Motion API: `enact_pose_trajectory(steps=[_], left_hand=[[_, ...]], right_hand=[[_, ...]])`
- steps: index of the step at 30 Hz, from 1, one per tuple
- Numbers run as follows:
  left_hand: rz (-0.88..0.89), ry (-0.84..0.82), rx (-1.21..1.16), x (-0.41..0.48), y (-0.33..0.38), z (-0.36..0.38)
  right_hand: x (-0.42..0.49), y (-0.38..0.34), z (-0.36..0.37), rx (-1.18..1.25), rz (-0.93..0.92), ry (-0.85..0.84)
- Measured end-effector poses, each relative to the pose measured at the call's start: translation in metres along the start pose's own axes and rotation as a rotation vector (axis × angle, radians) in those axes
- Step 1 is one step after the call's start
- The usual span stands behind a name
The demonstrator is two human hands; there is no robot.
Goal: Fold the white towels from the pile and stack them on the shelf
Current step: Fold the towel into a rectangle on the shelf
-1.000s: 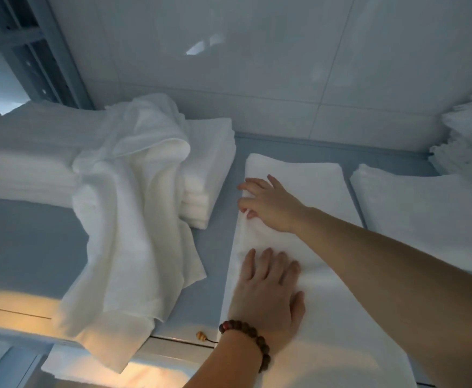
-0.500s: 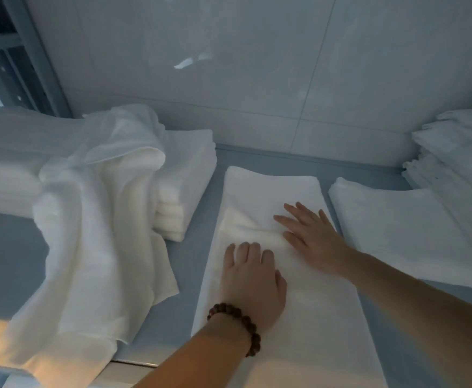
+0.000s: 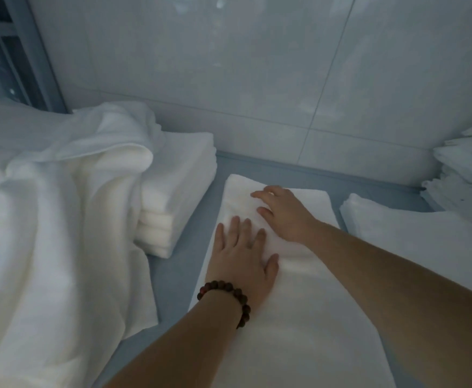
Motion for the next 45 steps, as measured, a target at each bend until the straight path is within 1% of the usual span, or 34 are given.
enact_pose_trajectory(steps=[4, 7, 9, 12, 14, 17, 21, 24, 26, 28, 30, 31, 32, 33, 34, 35, 36, 37, 38, 39, 40, 41, 42, 43, 44, 45], left_hand=[[-0.007, -0.008, -0.013, 0.000, 0.001, 0.001], [0.002, -0.010, -0.025, -0.001, 0.001, 0.000], [0.018, 0.007, -0.034, -0.002, 0.003, -0.001], [0.051, 0.031, -0.031, -0.003, 0.005, -0.003], [0.059, 0.034, -0.036, -0.003, 0.006, -0.003], [0.057, 0.013, -0.034, -0.003, 0.005, -0.001], [0.019, -0.018, -0.043, -0.004, 0.003, 0.003], [-0.024, -0.047, -0.055, -0.003, 0.000, 0.005], [-0.051, -0.059, -0.043, -0.002, -0.003, 0.007], [-0.071, -0.064, -0.027, -0.001, -0.004, 0.008], [-0.093, -0.060, -0.022, -0.001, -0.007, 0.009], [-0.101, -0.058, -0.020, -0.001, -0.007, 0.010], [-0.106, -0.057, -0.012, 0.000, -0.007, 0.010], [-0.106, -0.058, 0.000, 0.000, -0.007, 0.011], [-0.106, -0.061, 0.011, 0.001, -0.007, 0.011], [-0.106, -0.065, 0.019, 0.001, -0.007, 0.012], [-0.111, -0.067, 0.021, 0.001, -0.008, 0.013], [-0.116, -0.066, 0.017, 0.001, -0.008, 0.013], [-0.120, -0.066, 0.010, 0.001, -0.008, 0.014], [-0.124, -0.067, 0.007, 0.000, -0.008, 0.015], [-0.127, -0.068, 0.008, 0.000, -0.009, 0.015], [-0.127, -0.071, 0.011, 0.000, -0.009, 0.015], [-0.125, -0.075, 0.011, 0.001, -0.009, 0.015], [-0.121, -0.077, 0.012, 0.001, -0.009, 0.014], [-0.118, -0.080, 0.017, 0.002, -0.009, 0.015], [-0.115, -0.081, 0.027, 0.002, -0.009, 0.014]], right_hand=[[0.036, -0.021, 0.013, -0.062, -0.044, -0.071], [0.048, -0.041, 0.023, -0.219, -0.126, -0.156], [0.054, -0.049, 0.025, -0.289, -0.140, -0.189], [0.062, -0.054, 0.022, -0.274, -0.114, -0.203], [0.068, -0.057, 0.016, -0.298, -0.109, -0.160], [0.076, -0.061, 0.002, -0.338, -0.088, -0.026], [0.075, -0.061, -0.003, -0.337, -0.109, 0.068], [0.072, -0.057, -0.006, -0.305, -0.118, 0.150], [0.070, -0.054, -0.003, -0.215, -0.106, 0.122], [0.060, -0.047, -0.005, -0.017, -0.055, 0.143], [0.038, -0.039, -0.009, 0.205, -0.035, 0.219], [0.025, -0.035, -0.005, 0.275, -0.058, 0.209], [0.010, -0.031, 0.002, 0.317, -0.101, 0.157], [-0.004, -0.028, 0.012, 0.329, -0.145, 0.068], [-0.017, -0.022, 0.023, 0.289, -0.175, -0.032], [-0.025, -0.010, 0.032, 0.194, -0.184, -0.107], [-0.026, 0.007, 0.035, 0.073, -0.154, -0.150], [-0.022, 0.028, 0.034, -0.045, -0.074, -0.175], [-0.015, 0.049, 0.030, -0.144, 0.052, -0.185], [-0.008, 0.068, 0.023, -0.228, 0.185, -0.168], [-0.003, 0.079, 0.015, -0.289, 0.276, -0.138], [0.000, 0.077, 0.012, -0.305, 0.293, -0.104], [0.000, 0.066, 0.015, -0.268, 0.240, -0.086], [-0.004, 0.047, 0.021, -0.188, 0.140, -0.093], [-0.012, 0.029, 0.031, -0.114, 0.039, -0.117], [-0.020, 0.019, 0.039, -0.077, -0.022, -0.144]])
Point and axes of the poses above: each hand's wrist, its own x-axis towards the middle knuckle, its own z-axis out of the palm, y = z × x, the point moved 6 cm from there along x, towards the middle knuckle, and after that the axes turned 5 degrees about z, right-handed, at the moved point
